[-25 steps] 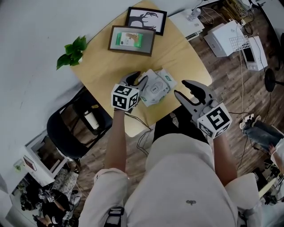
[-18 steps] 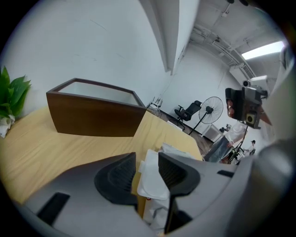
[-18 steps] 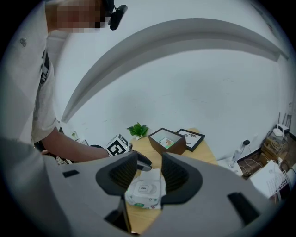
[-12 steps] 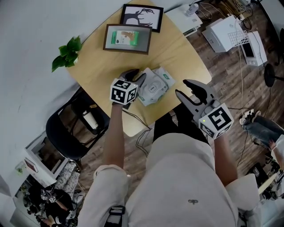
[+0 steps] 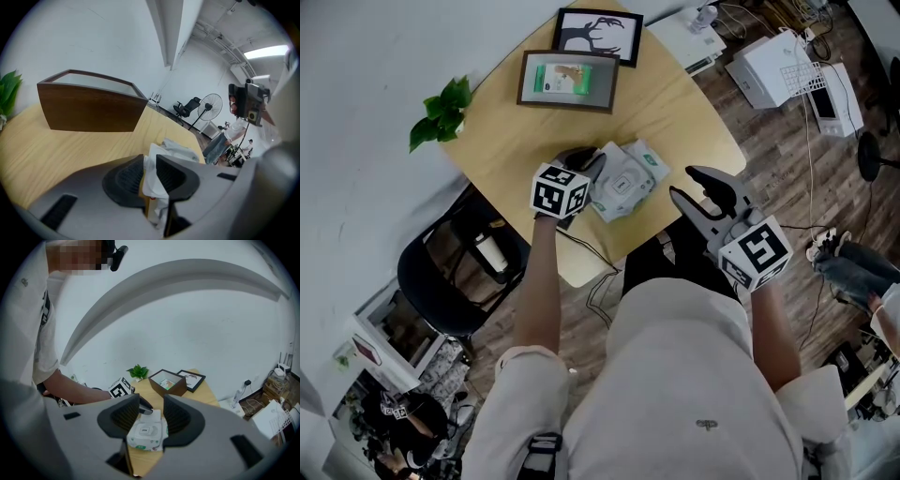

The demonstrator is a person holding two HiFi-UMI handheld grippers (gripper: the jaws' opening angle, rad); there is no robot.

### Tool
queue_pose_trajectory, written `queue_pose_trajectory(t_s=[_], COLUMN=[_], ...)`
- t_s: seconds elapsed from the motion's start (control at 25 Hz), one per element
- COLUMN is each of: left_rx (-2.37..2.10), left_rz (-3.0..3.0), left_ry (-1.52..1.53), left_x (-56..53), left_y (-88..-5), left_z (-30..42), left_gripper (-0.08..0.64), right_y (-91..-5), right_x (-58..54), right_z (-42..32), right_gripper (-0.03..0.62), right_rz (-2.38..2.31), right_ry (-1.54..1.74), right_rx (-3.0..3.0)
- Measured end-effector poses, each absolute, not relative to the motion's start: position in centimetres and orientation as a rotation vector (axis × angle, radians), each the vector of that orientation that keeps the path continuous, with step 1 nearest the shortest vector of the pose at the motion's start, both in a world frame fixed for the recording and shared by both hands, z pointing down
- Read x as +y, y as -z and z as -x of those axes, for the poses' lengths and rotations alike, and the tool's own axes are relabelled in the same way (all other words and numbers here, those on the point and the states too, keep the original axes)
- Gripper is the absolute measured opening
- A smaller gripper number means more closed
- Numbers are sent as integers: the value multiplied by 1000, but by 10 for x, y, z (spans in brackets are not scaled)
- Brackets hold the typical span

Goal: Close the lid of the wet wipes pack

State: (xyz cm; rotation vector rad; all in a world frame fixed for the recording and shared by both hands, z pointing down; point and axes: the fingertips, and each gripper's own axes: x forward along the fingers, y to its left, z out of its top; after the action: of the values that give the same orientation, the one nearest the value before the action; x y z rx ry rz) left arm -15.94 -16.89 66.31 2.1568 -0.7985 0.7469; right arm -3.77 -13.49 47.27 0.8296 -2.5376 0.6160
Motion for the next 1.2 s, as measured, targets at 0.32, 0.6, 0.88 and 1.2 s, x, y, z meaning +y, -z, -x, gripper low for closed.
queue_pose_trajectory(t_s=[0.32,0.6,0.88,1.2], left_rx=[-809,-824,-841,-877], left_rz=[-2182,-2205,-2226,-2228], left_ry=[-754,-758,-793,-812], left_x=[-168,-165,-158,-142], left_y=[-656,-643,-629,-614], left_z=[161,159,154,140], left_gripper=[55,37,28,19], right_y=[-469,-461,-451,-441], right_x=[-133,-130,-125,-115], right_z=[40,41,37,23], right_gripper=[156,153,152,150], right_rz=[-840,-848,-840,-799], right_ry=[-603,-594,-580,-566], right_rx=[-2545,-2564,-2597,-2631])
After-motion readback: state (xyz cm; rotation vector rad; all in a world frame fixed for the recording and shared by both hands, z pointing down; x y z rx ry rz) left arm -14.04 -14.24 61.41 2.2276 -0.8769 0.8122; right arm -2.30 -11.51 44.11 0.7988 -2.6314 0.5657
